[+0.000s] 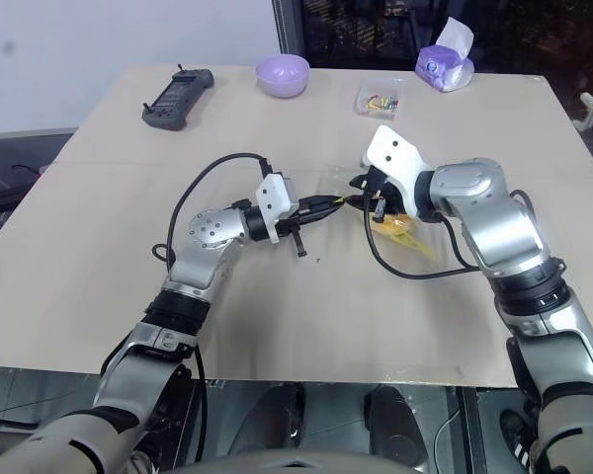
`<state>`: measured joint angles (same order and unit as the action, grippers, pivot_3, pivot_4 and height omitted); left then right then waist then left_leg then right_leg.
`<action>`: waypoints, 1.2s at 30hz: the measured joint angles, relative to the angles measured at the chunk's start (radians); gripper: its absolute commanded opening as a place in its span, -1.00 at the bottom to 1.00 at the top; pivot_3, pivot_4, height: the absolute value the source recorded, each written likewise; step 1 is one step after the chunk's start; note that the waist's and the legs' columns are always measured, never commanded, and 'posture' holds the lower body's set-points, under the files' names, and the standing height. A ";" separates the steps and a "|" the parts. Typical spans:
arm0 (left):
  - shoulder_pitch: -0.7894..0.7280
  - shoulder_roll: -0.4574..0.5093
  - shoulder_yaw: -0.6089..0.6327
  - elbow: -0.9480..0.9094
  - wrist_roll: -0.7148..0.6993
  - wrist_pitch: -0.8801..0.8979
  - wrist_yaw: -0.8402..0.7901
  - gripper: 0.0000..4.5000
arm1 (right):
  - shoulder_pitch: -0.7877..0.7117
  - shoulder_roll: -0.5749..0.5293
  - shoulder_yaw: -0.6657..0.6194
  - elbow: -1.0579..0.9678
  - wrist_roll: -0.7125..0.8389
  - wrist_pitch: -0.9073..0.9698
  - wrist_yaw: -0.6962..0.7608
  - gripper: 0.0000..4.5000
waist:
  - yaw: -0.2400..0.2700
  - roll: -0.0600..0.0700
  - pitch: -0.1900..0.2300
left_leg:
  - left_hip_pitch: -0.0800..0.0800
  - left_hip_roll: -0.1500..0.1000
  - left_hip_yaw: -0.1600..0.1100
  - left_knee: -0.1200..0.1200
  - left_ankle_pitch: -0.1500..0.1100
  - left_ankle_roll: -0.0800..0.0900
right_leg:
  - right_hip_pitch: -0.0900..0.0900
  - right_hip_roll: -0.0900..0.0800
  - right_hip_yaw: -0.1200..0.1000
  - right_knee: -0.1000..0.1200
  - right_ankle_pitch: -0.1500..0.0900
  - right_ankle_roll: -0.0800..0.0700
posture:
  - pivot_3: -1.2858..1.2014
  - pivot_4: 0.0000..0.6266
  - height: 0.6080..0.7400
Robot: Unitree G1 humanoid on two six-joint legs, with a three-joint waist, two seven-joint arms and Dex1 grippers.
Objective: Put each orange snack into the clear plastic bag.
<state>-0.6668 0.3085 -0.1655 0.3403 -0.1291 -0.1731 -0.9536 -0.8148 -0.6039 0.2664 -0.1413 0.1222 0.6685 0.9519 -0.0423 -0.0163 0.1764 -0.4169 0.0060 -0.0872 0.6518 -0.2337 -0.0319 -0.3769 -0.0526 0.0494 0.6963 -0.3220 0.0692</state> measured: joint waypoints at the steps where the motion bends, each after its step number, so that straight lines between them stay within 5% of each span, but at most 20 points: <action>1: 0.000 0.000 0.000 0.000 0.000 0.000 0.000 -1.00 | 0.000 -0.001 0.000 0.000 0.000 0.000 0.001 -0.40 | 0.000 0.000 0.000 | 0.000 0.000 0.000 0.000 0.000 0.000 | 0.000 0.000 0.000 0.000 0.000 0.000 | 0.03 -0.52 1.00; 28: 0.000 -0.003 0.000 0.000 0.000 0.000 -0.002 -1.00 | 0.011 -0.039 0.009 -0.037 -0.001 -0.007 0.042 -0.40 | 0.000 0.000 0.000 | 0.000 0.000 0.000 0.000 0.000 0.000 | 0.000 0.000 0.000 0.000 0.000 0.000 | 0.03 -0.52 1.00; 32: 0.000 -0.003 0.000 0.000 0.000 0.000 -0.002 -1.00 | 0.011 -0.039 0.010 -0.036 -0.005 -0.008 0.040 -0.95 | 0.000 0.000 0.000 | 0.000 0.000 0.000 0.000 0.000 0.000 | 0.000 0.000 0.000 0.000 0.000 0.000 | 0.03 -0.52 1.00; 36: 0.000 -0.002 0.000 0.000 0.000 0.002 -0.002 -1.00 | 0.011 -0.038 0.011 -0.035 -0.008 -0.012 0.040 -0.98 | 0.000 0.000 0.000 | 0.000 0.000 0.000 0.000 0.000 0.000 | 0.000 0.000 0.000 0.000 0.000 0.000 | 0.03 -0.52 1.00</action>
<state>-0.6664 0.3062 -0.1656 0.3404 -0.1286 -0.1710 -0.9557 -0.8036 -0.6415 0.2772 -0.1760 0.1141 0.6568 0.9916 -0.0421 -0.0163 0.1764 -0.4169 0.0060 -0.0872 0.6518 -0.2338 -0.0318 -0.3769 -0.0526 0.0494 0.6962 -0.3220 0.0692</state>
